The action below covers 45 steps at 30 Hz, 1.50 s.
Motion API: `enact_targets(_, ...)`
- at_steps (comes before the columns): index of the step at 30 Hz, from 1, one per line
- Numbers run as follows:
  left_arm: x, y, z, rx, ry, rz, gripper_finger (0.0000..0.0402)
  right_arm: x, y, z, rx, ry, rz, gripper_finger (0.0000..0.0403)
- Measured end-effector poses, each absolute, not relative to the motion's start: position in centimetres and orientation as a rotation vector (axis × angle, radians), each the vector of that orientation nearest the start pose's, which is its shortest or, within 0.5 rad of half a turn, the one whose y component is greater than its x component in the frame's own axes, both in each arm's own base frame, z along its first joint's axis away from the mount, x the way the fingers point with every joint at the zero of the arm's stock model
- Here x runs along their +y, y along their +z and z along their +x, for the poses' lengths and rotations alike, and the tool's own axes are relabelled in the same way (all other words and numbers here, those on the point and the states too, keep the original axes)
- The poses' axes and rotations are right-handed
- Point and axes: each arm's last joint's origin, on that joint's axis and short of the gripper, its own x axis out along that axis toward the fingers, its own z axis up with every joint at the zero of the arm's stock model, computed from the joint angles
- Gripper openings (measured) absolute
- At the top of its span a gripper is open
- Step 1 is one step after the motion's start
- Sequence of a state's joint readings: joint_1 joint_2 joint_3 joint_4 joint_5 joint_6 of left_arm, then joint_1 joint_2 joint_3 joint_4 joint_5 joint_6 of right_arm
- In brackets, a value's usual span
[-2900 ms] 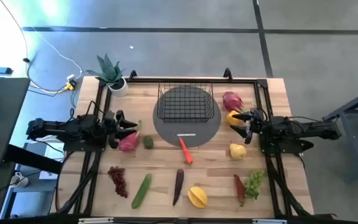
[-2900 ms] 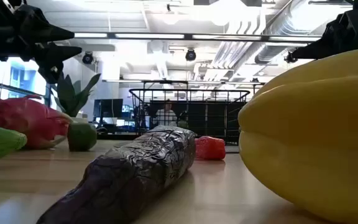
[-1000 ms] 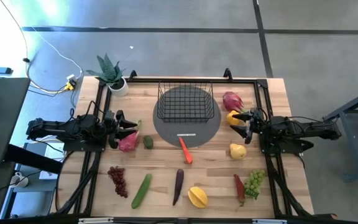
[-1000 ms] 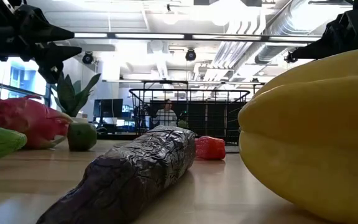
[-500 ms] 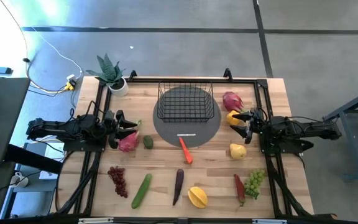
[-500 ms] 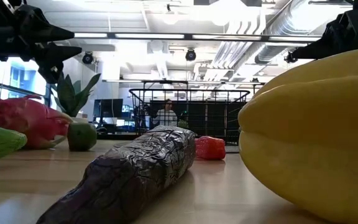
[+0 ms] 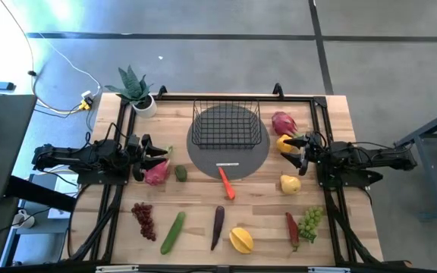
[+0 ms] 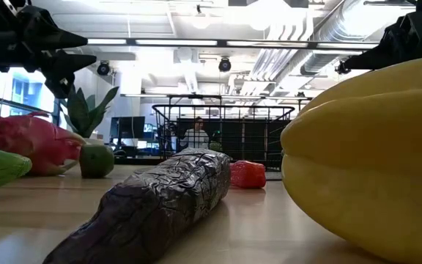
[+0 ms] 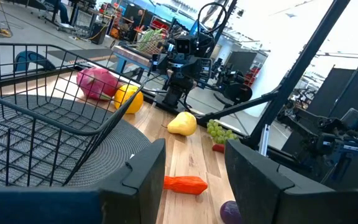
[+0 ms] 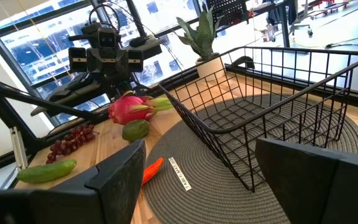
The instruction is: Build produce basket
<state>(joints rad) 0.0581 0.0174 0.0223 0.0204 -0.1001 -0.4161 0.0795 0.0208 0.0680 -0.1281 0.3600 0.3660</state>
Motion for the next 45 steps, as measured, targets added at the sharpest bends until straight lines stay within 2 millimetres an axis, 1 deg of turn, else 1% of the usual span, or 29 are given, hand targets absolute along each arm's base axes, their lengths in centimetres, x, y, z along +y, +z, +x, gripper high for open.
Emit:
enact_targets(3,0.9,17.2,9.7,-0.058,0.15,-0.429,0.0154,-0.3,17.3,9.3,0.027,-0.292,0.346,0.0286)
enact_targets(6,0.9,17.2,9.7,-0.063,0.152,-0.478,0.0154,-0.3,17.3,9.3,0.027,-0.292,0.346,0.0286)
enact_targets(12,1.2,17.2,9.6,-0.103,0.266,-0.566,0.0154,-0.3,17.3,9.3,0.027,-0.292,0.346,0.0286)
enact_targets(14,1.3,17.2,9.6,-0.116,0.3,-0.571,0.0154,-0.3,17.3,9.3,0.027,-0.292,0.346,0.0286)
enact_targets(18,1.4,17.4,9.6,-0.147,0.324,-0.59,0.0154,-0.3,17.3,9.3,0.027,-0.292,0.346,0.0286)
enact_targets(22,1.4,17.9,9.5,-0.169,0.34,-0.593,0.0154,-0.3,17.3,9.3,0.027,-0.291,0.346,0.0286)
enact_targets(27,1.5,19.3,9.6,-0.139,0.37,-0.613,0.0154,-0.3,17.3,9.3,0.027,-0.292,0.346,0.0286)
enact_targets(32,1.6,21.2,9.9,-0.014,0.438,-0.658,0.0154,-0.3,17.3,9.3,0.027,-0.292,0.346,0.0286)
enact_targets(40,1.6,25.4,10.4,0.255,0.545,-0.691,0.0154,-0.3,17.3,9.3,0.027,-0.292,0.346,0.0286)
enact_targets(45,1.6,26.6,11.4,0.448,0.601,-0.664,0.0154,-0.3,17.3,9.3,0.027,-0.292,0.346,0.0286)
